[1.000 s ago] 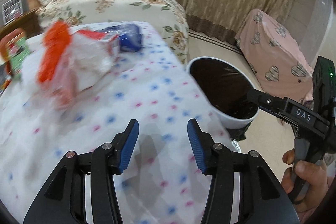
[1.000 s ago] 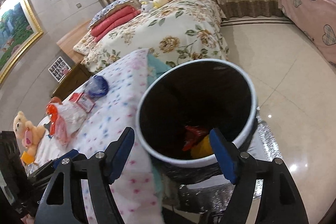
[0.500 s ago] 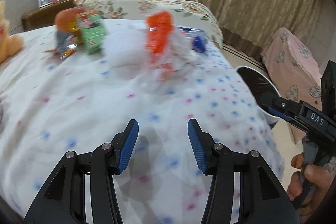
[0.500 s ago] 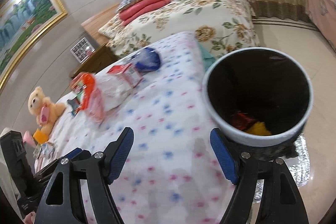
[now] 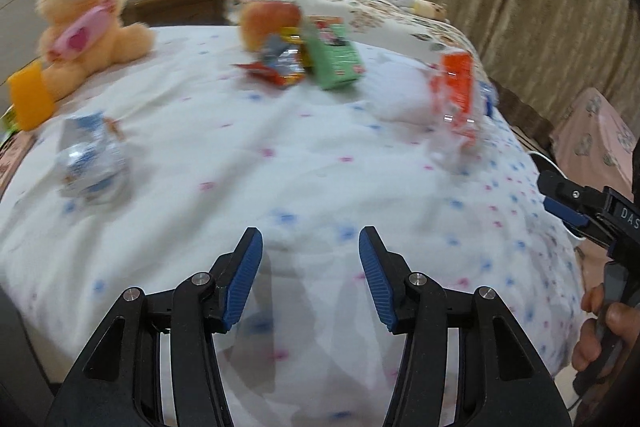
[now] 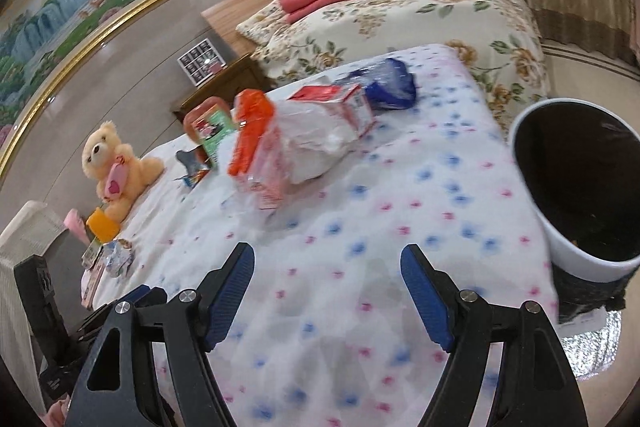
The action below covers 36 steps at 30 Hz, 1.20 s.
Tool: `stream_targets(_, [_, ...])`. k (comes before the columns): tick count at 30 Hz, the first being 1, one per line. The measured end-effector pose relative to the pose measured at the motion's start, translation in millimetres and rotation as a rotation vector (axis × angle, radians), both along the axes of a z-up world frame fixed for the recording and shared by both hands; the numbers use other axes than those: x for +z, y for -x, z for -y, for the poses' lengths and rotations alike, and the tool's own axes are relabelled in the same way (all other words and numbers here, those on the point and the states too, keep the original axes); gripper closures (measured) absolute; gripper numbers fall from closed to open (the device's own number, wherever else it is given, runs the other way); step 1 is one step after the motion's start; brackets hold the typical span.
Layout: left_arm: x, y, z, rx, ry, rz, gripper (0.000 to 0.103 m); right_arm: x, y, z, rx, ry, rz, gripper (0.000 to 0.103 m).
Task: Collect trash
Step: 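Grasp the crumpled white-blue wrapper with the left gripper while the right grasps the orange plastic bag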
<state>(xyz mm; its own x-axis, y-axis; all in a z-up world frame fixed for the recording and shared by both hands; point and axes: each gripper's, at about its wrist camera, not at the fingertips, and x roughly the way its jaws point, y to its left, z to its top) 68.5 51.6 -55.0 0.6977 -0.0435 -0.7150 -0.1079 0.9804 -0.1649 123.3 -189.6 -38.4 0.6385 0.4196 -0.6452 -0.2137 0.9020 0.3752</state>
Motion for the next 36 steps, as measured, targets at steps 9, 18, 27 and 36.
stream_targets(9, [-0.8, 14.9, -58.1, 0.128, -0.016, -0.005, 0.046, 1.6, -9.0, -29.6, 0.049, -0.007, 0.002, 0.026])
stream_targets(18, [4.0, 7.7, -103.0, 0.241, -0.06, 0.008, 0.036, 0.0, -28.1, -50.3, 0.062, 0.005, 0.002, 0.026])
stream_targets(27, [-0.8, -13.5, -129.1, 0.291, -0.081, 0.005, 0.029, -4.7, -49.5, -64.7, 0.062, 0.008, -0.009, 0.027])
stream_targets(36, [-8.9, -21.9, -123.6, 0.228, -0.033, -0.01, 0.07, -7.4, -56.4, -68.6, 0.065, 0.027, -0.001, 0.069])
